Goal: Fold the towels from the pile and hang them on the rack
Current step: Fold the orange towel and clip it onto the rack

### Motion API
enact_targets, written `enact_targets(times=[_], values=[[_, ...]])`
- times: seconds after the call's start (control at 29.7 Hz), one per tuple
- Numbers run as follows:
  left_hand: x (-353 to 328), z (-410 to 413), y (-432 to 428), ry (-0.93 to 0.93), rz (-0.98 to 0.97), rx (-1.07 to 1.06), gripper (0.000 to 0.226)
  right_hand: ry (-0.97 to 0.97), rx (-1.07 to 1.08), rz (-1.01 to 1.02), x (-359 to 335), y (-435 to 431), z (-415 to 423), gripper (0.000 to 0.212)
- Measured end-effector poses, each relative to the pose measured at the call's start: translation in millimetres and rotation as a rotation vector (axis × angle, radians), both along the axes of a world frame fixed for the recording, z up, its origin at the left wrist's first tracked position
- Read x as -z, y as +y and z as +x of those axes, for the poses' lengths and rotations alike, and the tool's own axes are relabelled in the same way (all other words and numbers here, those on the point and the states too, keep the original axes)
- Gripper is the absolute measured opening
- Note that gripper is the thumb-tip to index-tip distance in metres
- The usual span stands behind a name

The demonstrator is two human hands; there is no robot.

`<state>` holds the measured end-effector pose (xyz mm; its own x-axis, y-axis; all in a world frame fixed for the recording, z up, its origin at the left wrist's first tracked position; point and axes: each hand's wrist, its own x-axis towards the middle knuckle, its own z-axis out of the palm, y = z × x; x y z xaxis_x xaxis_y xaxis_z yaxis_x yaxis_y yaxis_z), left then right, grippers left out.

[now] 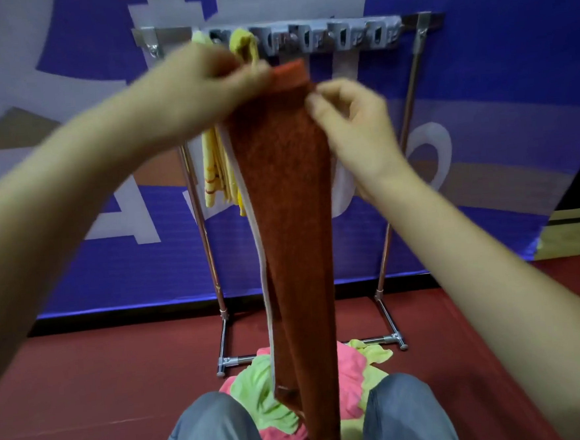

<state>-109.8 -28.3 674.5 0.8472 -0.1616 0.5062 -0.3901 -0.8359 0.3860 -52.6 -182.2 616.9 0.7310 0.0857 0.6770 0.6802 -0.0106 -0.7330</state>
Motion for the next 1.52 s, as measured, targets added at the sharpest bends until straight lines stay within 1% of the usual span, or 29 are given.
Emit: enact_targets(times=[0.07,0.1,0.17,0.2,0.24,0.3,0.34,0.44,0.51,0.57,0.64,0.71,0.78,0.84,0.94,1.04,1.11,1.18,1.28,1.31,1.35,1.38,1.45,1.52], values=[[13,-1,-4,0.205,-0.064,0.017,0.039,0.079,-0.004,-0.018,19,1,-3,0.019],[21,2,-5,0.275,-0.080,0.022,0.039,0.117,-0.016,-0.025,26,1,-5,0.015],[33,8,-5,0.356,-0.073,0.019,0.043,0.182,-0.053,-0.040,38,1,-10,0.010],[37,11,-5,0.382,-0.070,0.022,0.044,0.202,-0.071,-0.042,43,2,-12,0.010],[40,12,-5,0.404,-0.075,0.030,0.042,0.216,-0.083,-0.039,47,2,-13,0.012],[45,14,-6,0.428,-0.098,0.055,0.029,0.247,-0.097,-0.025,54,1,-15,0.017],[48,14,-6,0.424,-0.111,0.067,0.024,0.265,-0.111,-0.019,57,0,-16,0.018],[54,14,-8,0.399,-0.100,0.105,0.021,0.337,-0.191,0.001,74,-5,-20,0.017],[56,13,-10,0.376,-0.077,0.117,0.020,0.433,-0.279,-0.004,95,-9,-23,0.016],[55,12,-9,0.339,-0.110,0.095,0.021,0.556,-0.348,-0.082,123,-13,-24,0.013],[49,12,-8,0.282,-0.167,0.073,0.021,0.648,-0.362,-0.181,151,-17,-24,0.020],[41,11,-3,0.200,-0.194,0.045,0.018,0.740,-0.359,-0.206,179,-18,-26,0.024],[33,9,0,0.123,-0.214,0.034,0.018,0.802,-0.358,-0.201,201,-19,-28,0.021],[29,9,6,0.068,-0.220,0.012,0.020,0.818,-0.336,-0.185,213,-18,-26,0.017],[32,11,25,0.017,-0.175,-0.090,0.019,0.805,-0.322,-0.170,214,-14,-21,0.013],[43,16,49,0.015,-0.054,-0.259,0.024,0.808,-0.388,-0.136,210,-12,-18,0.013],[56,19,65,0.085,0.071,-0.346,0.029,0.788,-0.397,-0.121,204,-15,-17,0.013],[73,22,77,0.195,0.183,-0.423,0.035,0.757,-0.421,-0.134,194,-17,-17,0.011],[100,23,82,0.381,0.301,-0.519,0.031,0.703,-0.470,-0.189,175,-15,-17,0.013],[109,23,77,0.432,0.320,-0.500,0.029,0.689,-0.480,-0.204,169,-15,-17,0.014],[116,24,71,0.476,0.296,-0.434,0.030,0.676,-0.499,-0.214,163,-14,-17,0.016],[122,23,62,0.509,0.190,-0.321,0.034,0.668,-0.517,-0.217,156,-13,-17,0.017],[130,18,36,0.596,-0.119,-0.031,0.033,0.669,-0.548,-0.218,143,-10,-19,0.016],[136,12,8,0.643,-0.298,0.195,0.032,0.673,-0.563,-0.236,132,-7,-21,0.015]])
